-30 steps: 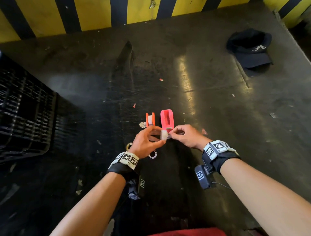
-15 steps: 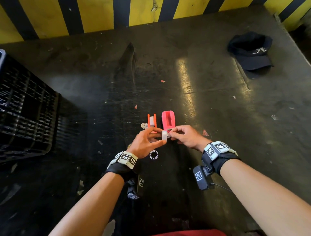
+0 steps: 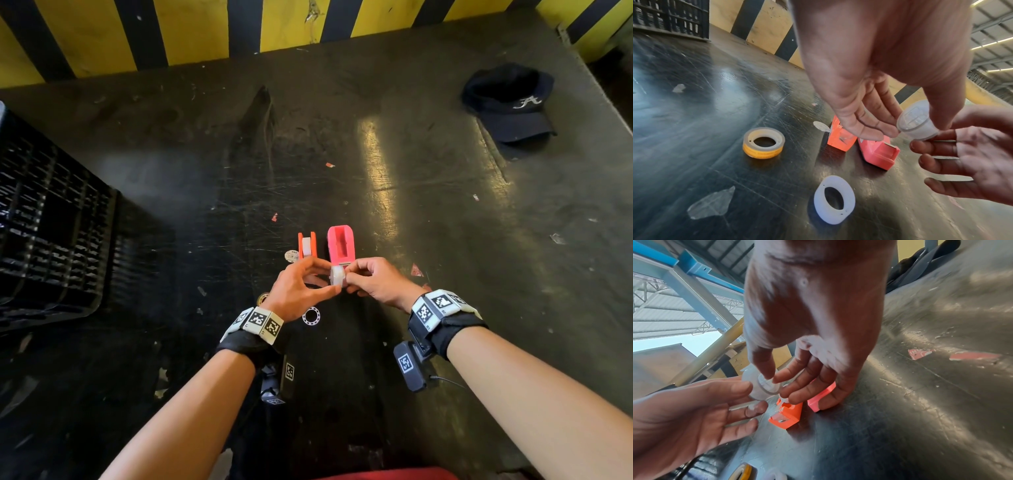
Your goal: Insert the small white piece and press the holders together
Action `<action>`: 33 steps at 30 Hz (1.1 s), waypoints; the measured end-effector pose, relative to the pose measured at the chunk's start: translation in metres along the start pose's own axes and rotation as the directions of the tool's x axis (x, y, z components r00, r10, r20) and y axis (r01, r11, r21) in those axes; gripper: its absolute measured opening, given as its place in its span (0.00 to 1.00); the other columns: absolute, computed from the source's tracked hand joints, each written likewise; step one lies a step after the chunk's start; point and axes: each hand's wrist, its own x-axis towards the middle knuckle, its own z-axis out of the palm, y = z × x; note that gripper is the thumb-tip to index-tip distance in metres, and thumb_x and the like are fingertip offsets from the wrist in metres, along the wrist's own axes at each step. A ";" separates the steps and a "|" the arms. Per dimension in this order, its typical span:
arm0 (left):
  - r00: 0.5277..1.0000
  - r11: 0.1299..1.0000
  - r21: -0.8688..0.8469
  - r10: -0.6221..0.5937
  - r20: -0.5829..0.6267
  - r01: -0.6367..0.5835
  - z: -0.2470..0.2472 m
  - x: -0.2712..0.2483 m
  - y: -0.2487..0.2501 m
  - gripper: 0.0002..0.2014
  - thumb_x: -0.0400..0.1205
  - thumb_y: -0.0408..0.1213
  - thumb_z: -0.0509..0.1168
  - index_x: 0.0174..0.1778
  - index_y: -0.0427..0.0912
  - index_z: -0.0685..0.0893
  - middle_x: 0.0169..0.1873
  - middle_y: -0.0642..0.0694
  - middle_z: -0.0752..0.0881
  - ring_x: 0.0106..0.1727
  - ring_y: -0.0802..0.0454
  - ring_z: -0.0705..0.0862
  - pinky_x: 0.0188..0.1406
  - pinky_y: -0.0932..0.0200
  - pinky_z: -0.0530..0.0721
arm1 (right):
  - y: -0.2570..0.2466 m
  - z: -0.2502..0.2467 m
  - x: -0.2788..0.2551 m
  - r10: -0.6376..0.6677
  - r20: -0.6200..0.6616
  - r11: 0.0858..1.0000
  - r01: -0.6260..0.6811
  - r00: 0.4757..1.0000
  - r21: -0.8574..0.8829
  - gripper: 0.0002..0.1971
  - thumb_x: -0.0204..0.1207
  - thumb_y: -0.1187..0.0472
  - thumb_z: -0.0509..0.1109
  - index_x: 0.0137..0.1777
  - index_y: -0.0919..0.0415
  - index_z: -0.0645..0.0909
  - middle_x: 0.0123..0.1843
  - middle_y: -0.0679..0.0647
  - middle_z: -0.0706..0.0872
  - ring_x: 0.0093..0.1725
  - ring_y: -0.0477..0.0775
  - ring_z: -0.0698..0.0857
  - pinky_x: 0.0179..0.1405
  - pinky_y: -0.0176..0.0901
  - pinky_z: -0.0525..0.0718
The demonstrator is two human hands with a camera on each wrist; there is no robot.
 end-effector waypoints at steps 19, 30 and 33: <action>0.985 0.894 0.432 0.159 -0.062 -0.117 -0.022 0.066 0.013 0.24 0.75 0.47 0.79 0.68 0.58 0.85 0.62 0.52 0.84 0.65 0.52 0.78 0.61 0.65 0.70 | -0.009 -0.024 0.066 -0.092 0.027 0.653 0.081 0.995 -0.753 0.65 0.59 0.50 0.90 0.90 0.44 0.50 0.91 0.47 0.58 0.84 0.66 0.66 0.76 0.73 0.72; 0.982 0.887 0.438 0.185 -0.046 -0.147 -0.030 0.063 0.027 0.25 0.76 0.46 0.79 0.70 0.58 0.85 0.70 0.49 0.80 0.73 0.49 0.73 0.67 0.56 0.70 | -0.008 -0.029 0.047 -0.262 0.036 0.793 0.236 0.964 -0.562 0.63 0.52 0.45 0.89 0.87 0.48 0.57 0.82 0.49 0.67 0.78 0.56 0.74 0.76 0.54 0.76; 0.977 0.884 0.436 0.208 -0.044 -0.168 -0.031 0.055 0.035 0.25 0.76 0.46 0.79 0.70 0.58 0.85 0.69 0.49 0.80 0.72 0.48 0.73 0.68 0.54 0.71 | -0.012 -0.027 0.037 -0.278 0.038 0.790 0.251 0.960 -0.560 0.63 0.53 0.46 0.89 0.87 0.46 0.57 0.82 0.47 0.67 0.77 0.54 0.75 0.72 0.47 0.76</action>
